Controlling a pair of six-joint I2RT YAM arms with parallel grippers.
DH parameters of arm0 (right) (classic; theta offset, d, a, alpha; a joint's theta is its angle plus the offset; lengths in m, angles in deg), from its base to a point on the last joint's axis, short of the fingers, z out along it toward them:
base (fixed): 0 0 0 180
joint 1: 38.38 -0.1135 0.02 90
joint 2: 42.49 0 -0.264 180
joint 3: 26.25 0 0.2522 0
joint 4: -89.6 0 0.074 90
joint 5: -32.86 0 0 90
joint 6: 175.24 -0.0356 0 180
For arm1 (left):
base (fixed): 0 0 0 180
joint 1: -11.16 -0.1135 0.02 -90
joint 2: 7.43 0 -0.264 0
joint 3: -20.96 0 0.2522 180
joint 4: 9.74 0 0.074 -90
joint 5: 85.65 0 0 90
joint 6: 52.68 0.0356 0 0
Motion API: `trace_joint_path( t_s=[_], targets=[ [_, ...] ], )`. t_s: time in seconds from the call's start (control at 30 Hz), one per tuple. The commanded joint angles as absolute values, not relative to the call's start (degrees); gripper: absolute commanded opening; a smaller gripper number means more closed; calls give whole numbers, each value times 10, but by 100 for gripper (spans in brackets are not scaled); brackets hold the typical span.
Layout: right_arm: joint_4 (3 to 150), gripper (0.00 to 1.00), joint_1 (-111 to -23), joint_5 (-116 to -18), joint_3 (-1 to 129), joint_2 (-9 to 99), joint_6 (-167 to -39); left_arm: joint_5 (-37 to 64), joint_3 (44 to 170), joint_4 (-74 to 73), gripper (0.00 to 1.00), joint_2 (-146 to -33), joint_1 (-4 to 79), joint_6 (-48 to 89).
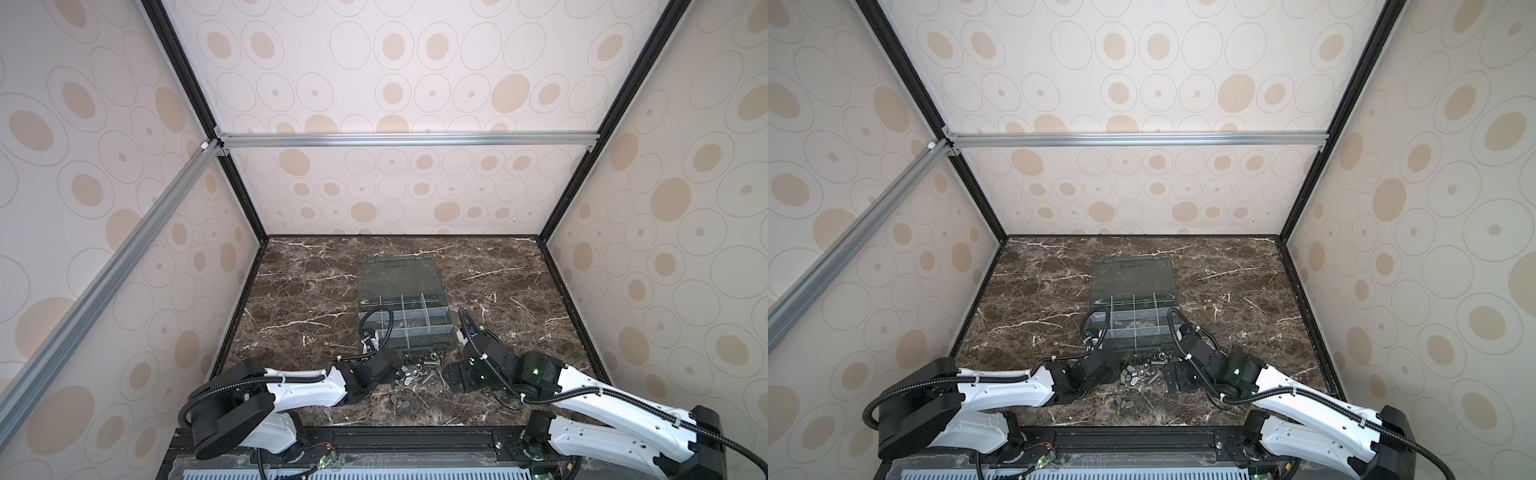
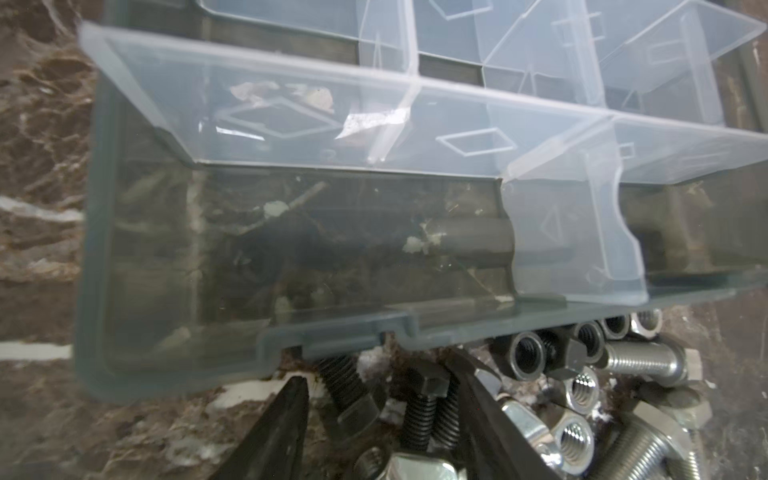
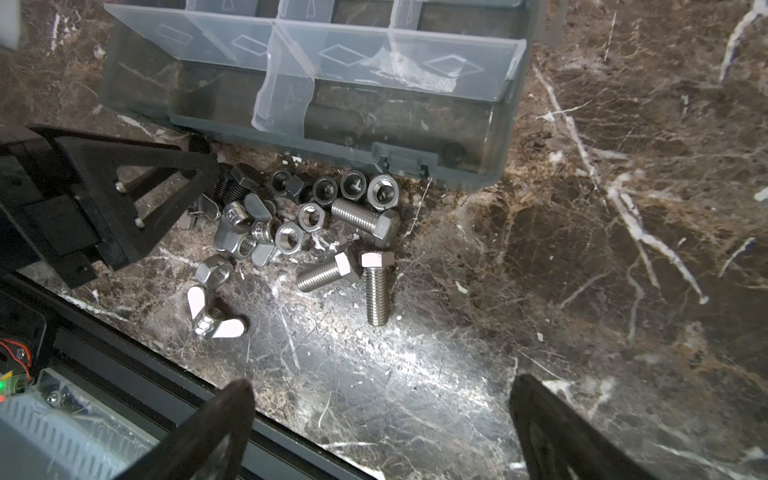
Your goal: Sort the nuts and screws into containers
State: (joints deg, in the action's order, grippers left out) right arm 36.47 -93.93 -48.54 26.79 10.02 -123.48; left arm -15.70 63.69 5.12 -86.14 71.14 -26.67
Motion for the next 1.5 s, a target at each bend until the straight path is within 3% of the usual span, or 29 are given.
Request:
trace_joint_path(
  t_s=[0.0, 0.9, 1.47],
  targets=[
    [364, 100, -942, -483, 281, 104, -1230, -175, 654, 81, 57, -868, 707, -287],
    [361, 100, -943, -471, 281, 93, -1232, -192, 646, 160, 48, -859, 703, -278],
    [349, 100, -942, -466, 291, 83, -1237, -161, 655, 114, 42, -882, 693, -249]
  ],
)
